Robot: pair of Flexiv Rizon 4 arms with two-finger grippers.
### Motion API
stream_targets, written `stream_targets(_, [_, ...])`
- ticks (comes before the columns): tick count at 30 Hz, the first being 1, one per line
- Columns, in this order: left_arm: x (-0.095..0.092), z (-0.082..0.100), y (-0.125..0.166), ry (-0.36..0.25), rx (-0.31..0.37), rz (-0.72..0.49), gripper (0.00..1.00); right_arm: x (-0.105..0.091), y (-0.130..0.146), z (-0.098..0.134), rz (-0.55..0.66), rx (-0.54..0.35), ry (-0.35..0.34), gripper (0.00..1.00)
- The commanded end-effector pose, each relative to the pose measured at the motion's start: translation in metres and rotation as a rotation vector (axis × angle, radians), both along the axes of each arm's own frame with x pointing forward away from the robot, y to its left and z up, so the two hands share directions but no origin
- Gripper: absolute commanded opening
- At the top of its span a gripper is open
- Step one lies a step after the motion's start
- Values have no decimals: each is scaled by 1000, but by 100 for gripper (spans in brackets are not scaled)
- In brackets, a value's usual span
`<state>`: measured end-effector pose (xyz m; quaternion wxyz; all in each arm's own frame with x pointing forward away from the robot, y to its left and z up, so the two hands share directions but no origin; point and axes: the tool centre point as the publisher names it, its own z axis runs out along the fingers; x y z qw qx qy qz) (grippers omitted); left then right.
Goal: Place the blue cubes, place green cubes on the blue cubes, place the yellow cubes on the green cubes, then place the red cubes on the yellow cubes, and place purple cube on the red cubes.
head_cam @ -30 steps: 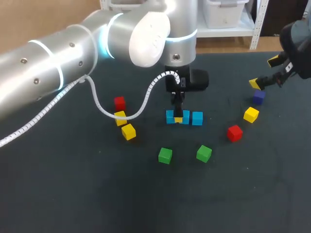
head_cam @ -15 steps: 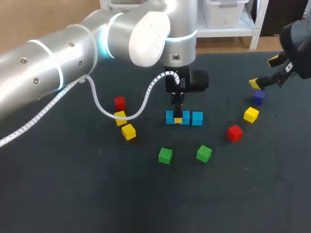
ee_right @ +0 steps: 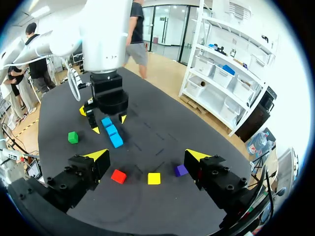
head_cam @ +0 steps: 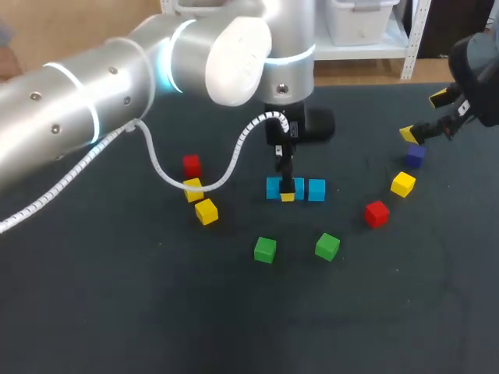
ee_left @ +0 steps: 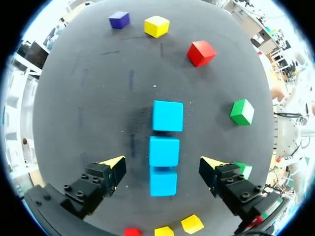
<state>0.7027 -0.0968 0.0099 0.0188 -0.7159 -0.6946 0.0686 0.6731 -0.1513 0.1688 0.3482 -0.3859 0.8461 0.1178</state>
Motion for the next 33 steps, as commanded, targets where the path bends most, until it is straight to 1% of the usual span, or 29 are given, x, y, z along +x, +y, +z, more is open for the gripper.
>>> stream_targets(1, [-3,15,15,-11,-15,4,100,-1,0,-1,-4,-1,-4,100])
stream_targets(3, [0,16,23,-39,2,11,100,-1,0,-1,-4,-1,-4,100])
stream_targets(8, [5,12,38,-71,24,34,100,-1,0,-1,-4,-1,-4,100])
stream_targets(11, [0,17,47,-97,15,61,100,-1,0,-1,-4,-1,-4,100])
stream_targets(15, [-19,29,56,-106,-18,70,100,-1,0,-1,-4,-1,-4,100])
stream_targets(16, [-23,32,59,-91,-34,64,100,-1,0,-1,-4,-1,-4,100])
stream_targets(17, [-27,36,61,-93,-40,63,100,-1,0,-1,-4,-1,-4,100])
stream_targets(18, [-30,40,65,-109,-53,58,100,-1,0,-1,-4,-1,-4,100])
stream_targets(19, [-33,42,69,-109,-51,57,100,-1,0,-1,-4,-1,-4,100])
stream_targets(20, [-36,43,74,-125,-38,56,100,-1,0,-1,-4,-1,-4,100])
stream_targets(22, [-40,41,82,-190,5,85,100,-1,0,-1,-4,-1,-4,100])
stream_targets(24, [-45,41,89,-223,13,94,100,-1,0,-1,-4,-1,-4,100])
stream_targets(27, [-59,45,96,-228,-4,108,100,-1,0,-1,-4,-1,-4,100])
stream_targets(30, [-79,51,97,-203,-45,100,100,-1,0,-1,-4,-1,-4,100])
stream_targets(33, [-94,54,95,-184,-72,80,100,-1,0,-1,-4,-1,-4,100])
